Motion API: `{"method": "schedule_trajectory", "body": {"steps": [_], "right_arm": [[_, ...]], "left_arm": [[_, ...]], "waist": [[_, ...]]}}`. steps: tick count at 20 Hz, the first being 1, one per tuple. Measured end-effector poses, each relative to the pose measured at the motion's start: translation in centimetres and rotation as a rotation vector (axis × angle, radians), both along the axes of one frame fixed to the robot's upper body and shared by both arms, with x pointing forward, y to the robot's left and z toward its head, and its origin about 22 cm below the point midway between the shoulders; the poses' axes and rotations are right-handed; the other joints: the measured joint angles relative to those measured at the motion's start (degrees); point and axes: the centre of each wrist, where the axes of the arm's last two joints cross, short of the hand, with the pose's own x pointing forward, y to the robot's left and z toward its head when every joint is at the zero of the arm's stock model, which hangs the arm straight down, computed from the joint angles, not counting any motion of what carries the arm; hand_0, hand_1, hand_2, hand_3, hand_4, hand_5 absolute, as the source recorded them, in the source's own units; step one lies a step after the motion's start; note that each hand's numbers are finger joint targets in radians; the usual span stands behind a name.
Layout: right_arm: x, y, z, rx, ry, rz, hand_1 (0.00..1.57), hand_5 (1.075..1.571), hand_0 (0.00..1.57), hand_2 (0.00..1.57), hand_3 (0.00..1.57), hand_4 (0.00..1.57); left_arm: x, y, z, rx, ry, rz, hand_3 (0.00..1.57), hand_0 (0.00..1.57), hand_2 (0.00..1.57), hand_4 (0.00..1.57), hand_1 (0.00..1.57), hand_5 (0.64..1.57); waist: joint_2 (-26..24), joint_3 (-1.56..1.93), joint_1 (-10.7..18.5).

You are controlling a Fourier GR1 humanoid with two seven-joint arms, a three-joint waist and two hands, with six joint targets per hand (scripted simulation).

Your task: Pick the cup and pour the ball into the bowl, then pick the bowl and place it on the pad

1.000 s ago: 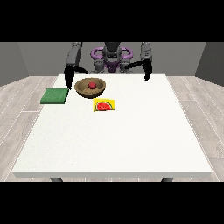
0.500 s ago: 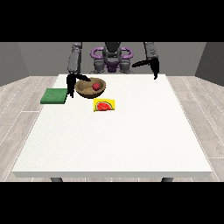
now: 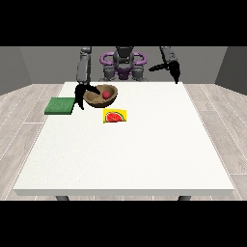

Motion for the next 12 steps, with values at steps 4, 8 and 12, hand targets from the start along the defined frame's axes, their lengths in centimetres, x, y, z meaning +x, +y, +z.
{"method": "schedule_trajectory", "body": {"steps": [4, 8, 12], "right_arm": [[-0.5, -1.6, 0.2, -0.214, 0.034, -0.076, 1.57, 1.549, 1.57, 1.57, 1.51, 0.94], [-0.4, -2.2, 0.7, -0.419, 0.092, -0.124, 1.57, 1.563, 1.57, 1.57, 1.38, 0.91], [0.1, -1.7, 1.1, -0.49, 0.233, -0.146, 1.57, 1.567, 1.57, 1.57, 0.95, 0.87]], "left_arm": [[0.4, -0.7, 1.2, -0.006, -0.034, -0.041, 0.0, 0.0, 0.0, 0.6, 0.0, 1.544], [0.6, -1.3, 1.3, -0.005, -0.031, -0.067, 0.0, 0.0, 0.0, 0.82, 0.0, 1.497], [0.1, -0.3, -0.3, -0.015, 0.023, -0.049, 0.0, 0.0, 0.0, 0.96, 0.0, 1.422]], "waist": [[0.8, -1.0, 2.8], [0.7, -1.3, 4.4], [-2.6, -0.56, 4.1]]}}
